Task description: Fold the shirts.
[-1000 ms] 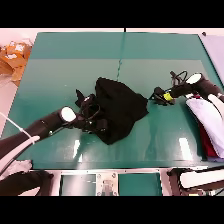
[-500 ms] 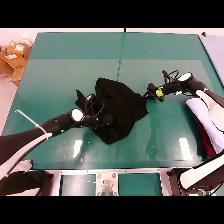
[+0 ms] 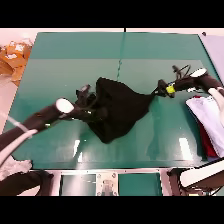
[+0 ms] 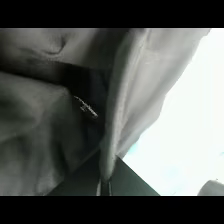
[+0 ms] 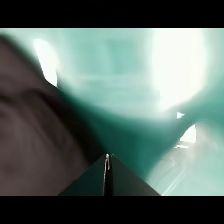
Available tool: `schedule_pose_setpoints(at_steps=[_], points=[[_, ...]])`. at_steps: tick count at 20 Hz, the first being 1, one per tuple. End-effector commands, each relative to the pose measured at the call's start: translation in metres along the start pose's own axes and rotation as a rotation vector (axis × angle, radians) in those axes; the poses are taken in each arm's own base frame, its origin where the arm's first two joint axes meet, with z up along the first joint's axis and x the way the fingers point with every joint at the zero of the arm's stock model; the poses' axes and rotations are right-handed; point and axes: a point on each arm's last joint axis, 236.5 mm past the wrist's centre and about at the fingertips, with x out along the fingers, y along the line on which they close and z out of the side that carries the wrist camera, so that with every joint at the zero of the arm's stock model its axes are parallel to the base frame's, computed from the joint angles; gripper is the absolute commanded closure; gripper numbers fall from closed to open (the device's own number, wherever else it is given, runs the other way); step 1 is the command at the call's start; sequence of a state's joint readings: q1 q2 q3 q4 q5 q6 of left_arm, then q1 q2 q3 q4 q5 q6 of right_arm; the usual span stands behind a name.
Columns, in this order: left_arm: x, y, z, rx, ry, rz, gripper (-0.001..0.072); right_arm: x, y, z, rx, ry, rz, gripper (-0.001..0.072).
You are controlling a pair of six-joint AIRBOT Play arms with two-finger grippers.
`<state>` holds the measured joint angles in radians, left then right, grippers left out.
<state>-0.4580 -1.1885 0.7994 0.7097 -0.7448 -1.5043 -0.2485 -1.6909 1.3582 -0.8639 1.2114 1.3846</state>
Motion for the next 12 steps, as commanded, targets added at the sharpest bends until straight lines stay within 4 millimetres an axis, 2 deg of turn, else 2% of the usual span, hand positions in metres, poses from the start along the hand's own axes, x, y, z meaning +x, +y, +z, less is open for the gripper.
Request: schedule_pose_setpoints(at_steps=[1,2,4,6,7,8,9,10,12], points=[[-0.094,0.004,0.02,0.103,-0.095,0.049,0.0683,-0.083,0.018,0.018,-0.029,-0.163,0.031,0.0697],[-0.122,-0.005,0.03,0.136,-0.148,0.049,0.0683,-0.112,0.036,0.02,-0.047,-0.227,0.068,0.0697],[-0.177,-0.042,0.051,0.274,-0.267,0.023,0.0682,-0.174,0.094,0.012,-0.136,-0.371,0.183,0.0697],[-0.229,-0.096,0.072,0.407,-0.402,-0.018,0.0682,-0.237,0.162,-0.011,-0.256,-0.51,0.293,0.0697],[-0.25,-0.117,0.078,0.456,-0.449,-0.033,0.0682,-0.261,0.189,-0.028,-0.316,-0.563,0.322,0.0696],[-0.26,-0.126,0.077,0.484,-0.46,-0.034,0.0682,-0.274,0.202,-0.042,-0.361,-0.594,0.313,0.0696],[-0.259,-0.125,0.074,0.495,-0.443,-0.027,0.0682,-0.275,0.204,-0.054,-0.367,-0.583,0.296,0.0695],[-0.252,-0.117,0.067,0.49,-0.4,-0.01,0.0682,-0.267,0.2,-0.064,-0.355,-0.546,0.273,0.0695],[-0.232,-0.091,0.046,0.465,-0.28,0.031,0.0682,-0.228,0.181,-0.082,-0.315,-0.42,0.237,0.0693]])
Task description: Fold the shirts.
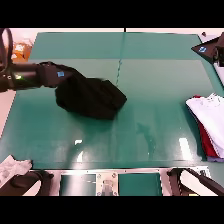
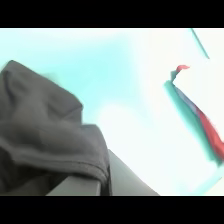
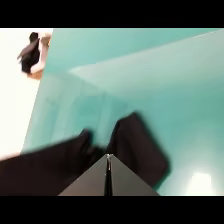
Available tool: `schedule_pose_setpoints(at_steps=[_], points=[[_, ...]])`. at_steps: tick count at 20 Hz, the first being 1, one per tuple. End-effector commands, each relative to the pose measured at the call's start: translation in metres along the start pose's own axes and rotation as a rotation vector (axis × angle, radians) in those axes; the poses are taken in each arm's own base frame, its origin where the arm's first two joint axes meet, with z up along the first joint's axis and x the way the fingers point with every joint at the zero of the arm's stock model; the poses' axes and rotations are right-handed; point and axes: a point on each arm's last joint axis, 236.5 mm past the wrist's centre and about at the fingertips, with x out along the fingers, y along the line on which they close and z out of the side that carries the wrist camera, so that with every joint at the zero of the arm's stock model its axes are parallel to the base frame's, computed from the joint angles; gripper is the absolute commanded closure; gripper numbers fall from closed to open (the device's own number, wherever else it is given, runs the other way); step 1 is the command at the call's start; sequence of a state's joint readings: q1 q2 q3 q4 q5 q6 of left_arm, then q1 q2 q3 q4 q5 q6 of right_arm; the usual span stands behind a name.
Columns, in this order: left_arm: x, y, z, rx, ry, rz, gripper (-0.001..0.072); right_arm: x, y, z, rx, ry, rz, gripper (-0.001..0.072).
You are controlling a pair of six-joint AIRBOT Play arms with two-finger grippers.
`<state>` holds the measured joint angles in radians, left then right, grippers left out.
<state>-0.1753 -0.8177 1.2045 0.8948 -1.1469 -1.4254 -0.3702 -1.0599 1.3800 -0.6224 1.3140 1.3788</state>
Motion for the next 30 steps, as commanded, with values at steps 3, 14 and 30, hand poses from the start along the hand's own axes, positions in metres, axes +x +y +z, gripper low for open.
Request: schedule_pose_setpoints(at_steps=[3,14,30], points=[[0.003,0.026,-0.065,-0.011,0.236,0.068,0.0682,0.052,-0.033,-0.098,0.129,0.205,-0.022,0.0394],[-0.002,0.113,-0.286,-0.413,0.833,0.345,0.0683,0.238,-0.123,-0.237,0.243,0.564,-0.121,0.0242],[0.005,0.136,-0.282,-0.377,0.771,0.415,0.0683,0.286,-0.075,-0.168,0.183,0.547,0.051,0.0696]])
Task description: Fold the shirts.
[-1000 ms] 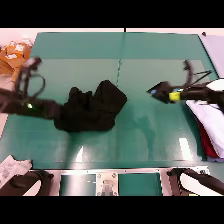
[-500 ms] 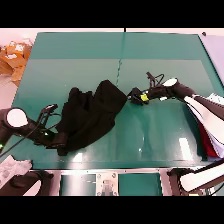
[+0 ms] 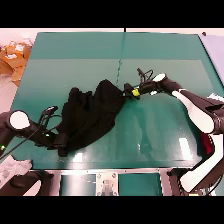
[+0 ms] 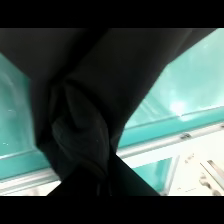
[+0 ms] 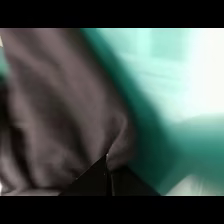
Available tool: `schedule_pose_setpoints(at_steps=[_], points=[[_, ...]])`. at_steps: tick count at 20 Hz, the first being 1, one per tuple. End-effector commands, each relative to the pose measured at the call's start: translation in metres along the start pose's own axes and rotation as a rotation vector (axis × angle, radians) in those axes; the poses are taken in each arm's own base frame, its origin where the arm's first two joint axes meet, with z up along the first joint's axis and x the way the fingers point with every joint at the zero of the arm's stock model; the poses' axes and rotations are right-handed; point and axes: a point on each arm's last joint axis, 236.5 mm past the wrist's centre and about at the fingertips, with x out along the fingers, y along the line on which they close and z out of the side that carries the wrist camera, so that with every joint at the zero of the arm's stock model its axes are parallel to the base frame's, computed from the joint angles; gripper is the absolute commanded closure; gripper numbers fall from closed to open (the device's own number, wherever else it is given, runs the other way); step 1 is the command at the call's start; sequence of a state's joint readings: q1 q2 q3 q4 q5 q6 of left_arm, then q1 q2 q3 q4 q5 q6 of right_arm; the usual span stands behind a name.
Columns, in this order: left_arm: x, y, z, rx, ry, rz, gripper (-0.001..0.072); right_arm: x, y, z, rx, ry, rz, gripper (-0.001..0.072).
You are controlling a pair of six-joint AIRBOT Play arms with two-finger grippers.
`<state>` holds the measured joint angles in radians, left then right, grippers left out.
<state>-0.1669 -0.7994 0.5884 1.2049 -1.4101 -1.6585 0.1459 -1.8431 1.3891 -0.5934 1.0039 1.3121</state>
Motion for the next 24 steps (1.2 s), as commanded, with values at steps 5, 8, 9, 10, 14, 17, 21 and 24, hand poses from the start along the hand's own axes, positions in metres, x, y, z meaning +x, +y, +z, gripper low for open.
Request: schedule_pose_setpoints(at_steps=[5,8,9,10,14,17,21,24], points=[[-0.142,-0.025,0.09,0.191,-0.439,0.124,0.0683,-0.24,0.135,0.053,-0.298,-0.418,0.103,0.0696],[-0.281,-0.081,0.112,0.336,-0.825,0.092,0.0683,-0.367,0.212,0.021,-0.491,-0.694,0.093,0.0696],[-0.328,-0.098,0.109,0.37,-0.958,0.076,0.0683,-0.406,0.238,0.002,-0.559,-0.787,0.082,0.0696],[-0.379,-0.117,0.098,0.425,-1.101,0.062,0.0683,-0.439,0.26,-0.017,-0.619,-0.872,0.069,0.0696],[-0.526,-0.175,0.018,0.609,-1.552,-0.013,0.0683,-0.543,0.339,-0.101,-0.824,-1.22,0.005,0.0696],[-0.569,-0.185,-0.017,0.656,-1.71,-0.014,0.0683,-0.584,0.365,-0.138,-0.887,-1.402,-0.041,0.0696],[-0.559,-0.169,0.011,0.626,-1.671,0.083,0.0683,-0.587,0.353,-0.125,-0.861,-1.41,-0.088,0.0696],[-0.521,-0.15,0.075,0.568,-1.526,0.161,0.0683,-0.572,0.312,-0.075,-0.752,-1.329,-0.091,0.0695]])
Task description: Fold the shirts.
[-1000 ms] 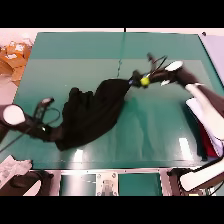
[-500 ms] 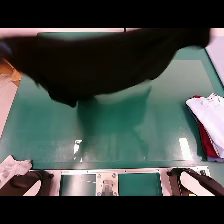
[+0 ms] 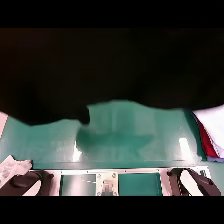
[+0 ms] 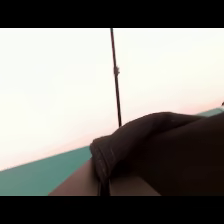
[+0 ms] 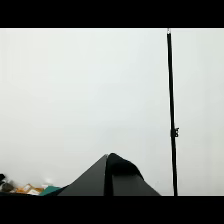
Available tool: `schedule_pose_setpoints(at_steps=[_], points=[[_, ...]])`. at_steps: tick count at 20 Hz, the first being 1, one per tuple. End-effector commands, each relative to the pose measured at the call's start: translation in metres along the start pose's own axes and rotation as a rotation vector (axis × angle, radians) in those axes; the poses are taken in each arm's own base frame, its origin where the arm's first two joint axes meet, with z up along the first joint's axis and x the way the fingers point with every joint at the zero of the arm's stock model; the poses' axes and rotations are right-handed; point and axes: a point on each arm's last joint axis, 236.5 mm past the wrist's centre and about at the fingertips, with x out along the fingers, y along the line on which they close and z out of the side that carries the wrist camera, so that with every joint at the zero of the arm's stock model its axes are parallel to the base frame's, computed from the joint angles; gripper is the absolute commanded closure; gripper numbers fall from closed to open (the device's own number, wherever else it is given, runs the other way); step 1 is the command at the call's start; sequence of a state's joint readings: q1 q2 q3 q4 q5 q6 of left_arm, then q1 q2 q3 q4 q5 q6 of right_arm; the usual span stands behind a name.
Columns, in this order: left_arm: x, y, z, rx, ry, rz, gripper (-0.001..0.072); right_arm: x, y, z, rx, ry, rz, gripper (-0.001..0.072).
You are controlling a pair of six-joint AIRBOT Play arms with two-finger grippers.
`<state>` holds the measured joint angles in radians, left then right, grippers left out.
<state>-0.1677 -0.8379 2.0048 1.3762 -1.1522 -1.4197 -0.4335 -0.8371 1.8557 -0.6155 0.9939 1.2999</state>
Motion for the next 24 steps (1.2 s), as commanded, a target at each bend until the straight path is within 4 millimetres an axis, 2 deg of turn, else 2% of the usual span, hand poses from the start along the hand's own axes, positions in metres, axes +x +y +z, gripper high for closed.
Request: schedule_pose_setpoints(at_steps=[1,2,4,6,8,11,13,14,16,17,18,19,21,22,23,24], points=[[0.058,0.021,-0.053,0.009,0.162,0.046,0.0683,0.029,-0.049,-0.04,0.084,0.093,-0.049,0.0695],[0.083,0.023,-0.079,-0.005,0.241,0.034,0.0683,0.044,-0.067,-0.067,0.13,0.153,-0.053,0.0695],[0.141,0.027,-0.148,-0.033,0.429,0.011,0.0683,0.074,-0.104,-0.137,0.215,0.291,-0.059,0.0695],[0.197,0.031,-0.228,-0.061,0.615,-0.008,0.0683,0.102,-0.142,-0.228,0.322,0.446,-0.077,0.0695],[0.25,0.03,-0.319,-0.099,0.775,-0.037,0.0683,0.12,-0.178,-0.321,0.426,0.585,-0.117,0.0695],[0.302,0.021,-0.438,-0.158,0.918,-0.085,0.0683,0.133,-0.215,-0.451,0.562,0.767,-0.176,0.0695],[0.327,0.005,-0.489,-0.254,0.932,-0.119,0.0683,0.138,-0.232,-0.518,0.618,0.84,-0.219,0.0695],[0.337,-0.001,-0.503,-0.299,0.919,-0.128,0.0683,0.142,-0.236,-0.544,0.636,0.862,-0.233,0.0694],[0.349,-0.005,-0.517,-0.349,0.896,-0.129,0.0682,0.151,-0.24,-0.574,0.667,0.881,-0.241,0.0684],[0.35,-0.004,-0.521,-0.364,0.899,-0.121,0.0657,0.154,-0.242,-0.581,0.672,0.887,-0.239,0.0528],[0.347,-0.001,-0.52,-0.369,0.911,-0.119,0.0344,0.156,-0.247,-0.58,0.668,0.88,-0.241,0.0315],[0.342,0.005,-0.515,-0.382,0.926,-0.115,0.0191,0.157,-0.253,-0.571,0.665,0.866,-0.241,0.0236],[0.324,0.027,-0.495,-0.39,0.983,-0.124,0.0193,0.15,-0.266,-0.536,0.674,0.86,-0.203,0.0245],[0.311,0.041,-0.484,-0.392,1.019,-0.127,0.0194,0.14,-0.273,-0.516,0.685,0.863,-0.186,0.0407],[0.298,0.055,-0.476,-0.403,1.04,-0.117,0.0195,0.129,-0.279,-0.501,0.696,0.871,-0.172,0.0678],[0.283,0.067,-0.468,-0.413,1.062,-0.106,0.0292,0.114,-0.285,-0.487,0.718,0.878,-0.172,0.0694]])
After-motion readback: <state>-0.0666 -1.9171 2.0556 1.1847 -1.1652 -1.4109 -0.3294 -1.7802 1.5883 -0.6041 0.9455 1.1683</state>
